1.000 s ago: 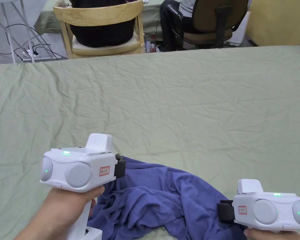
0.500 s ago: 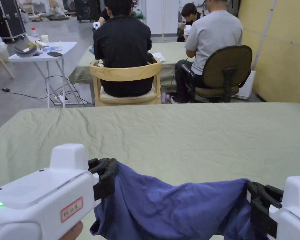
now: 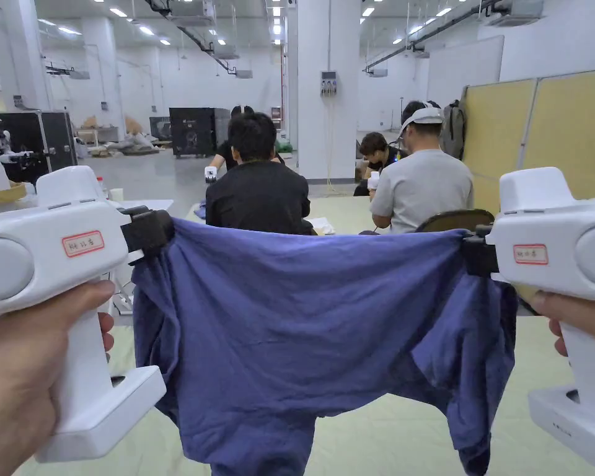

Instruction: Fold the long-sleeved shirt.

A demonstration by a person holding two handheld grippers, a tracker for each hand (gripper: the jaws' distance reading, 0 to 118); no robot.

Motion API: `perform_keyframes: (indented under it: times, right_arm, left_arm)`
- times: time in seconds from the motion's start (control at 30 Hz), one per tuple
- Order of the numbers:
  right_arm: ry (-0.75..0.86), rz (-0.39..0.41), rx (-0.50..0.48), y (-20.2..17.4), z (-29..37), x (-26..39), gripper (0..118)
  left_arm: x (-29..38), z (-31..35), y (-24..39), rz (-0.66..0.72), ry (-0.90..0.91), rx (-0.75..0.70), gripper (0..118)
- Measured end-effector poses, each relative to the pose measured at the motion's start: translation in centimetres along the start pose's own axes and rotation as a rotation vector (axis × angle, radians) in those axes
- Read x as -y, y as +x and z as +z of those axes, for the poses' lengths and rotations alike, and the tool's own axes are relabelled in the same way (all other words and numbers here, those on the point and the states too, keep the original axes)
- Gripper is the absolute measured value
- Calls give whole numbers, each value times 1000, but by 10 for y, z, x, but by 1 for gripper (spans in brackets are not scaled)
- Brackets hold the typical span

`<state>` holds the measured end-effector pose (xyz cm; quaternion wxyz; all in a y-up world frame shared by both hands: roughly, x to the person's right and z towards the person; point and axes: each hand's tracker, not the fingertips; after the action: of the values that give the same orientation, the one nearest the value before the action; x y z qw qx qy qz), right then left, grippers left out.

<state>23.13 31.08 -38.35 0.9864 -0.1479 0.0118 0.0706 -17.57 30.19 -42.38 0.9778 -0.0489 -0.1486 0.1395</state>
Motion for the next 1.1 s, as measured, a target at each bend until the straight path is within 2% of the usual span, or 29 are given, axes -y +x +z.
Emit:
perform_keyframes:
  times: [0.07,0.2,0.4,0.53,0.77,0.9,0.97,1.1]
  right_arm:
    - [-20,47,13,0,-27,-26,5]
    - [-103,89,20,-2,-87,-63,5]
    - [-167,58,29,-7,-175,-60,5]
    - [-233,59,25,-12,-236,-4,5]
    - [-462,121,-23,-38,-327,172,5]
    - [-595,156,-64,-54,-336,265,5]
    - [-620,178,-75,-57,-326,301,5]
    - [-643,222,-106,-64,-282,343,5]
  left_arm:
    - [-18,-22,-3,-43,21,-12,8]
    - [-39,-73,-14,-105,22,-66,8]
    - [-19,-148,-43,-90,-62,-119,8]
    - [32,-183,-64,-153,-118,-118,8]
    - [190,-226,-121,-125,-386,-165,8]
    - [284,-223,-143,-155,-584,-241,8]
    - [323,-208,-149,-121,-662,-250,8]
    - [356,-159,-153,-69,-719,-241,8]
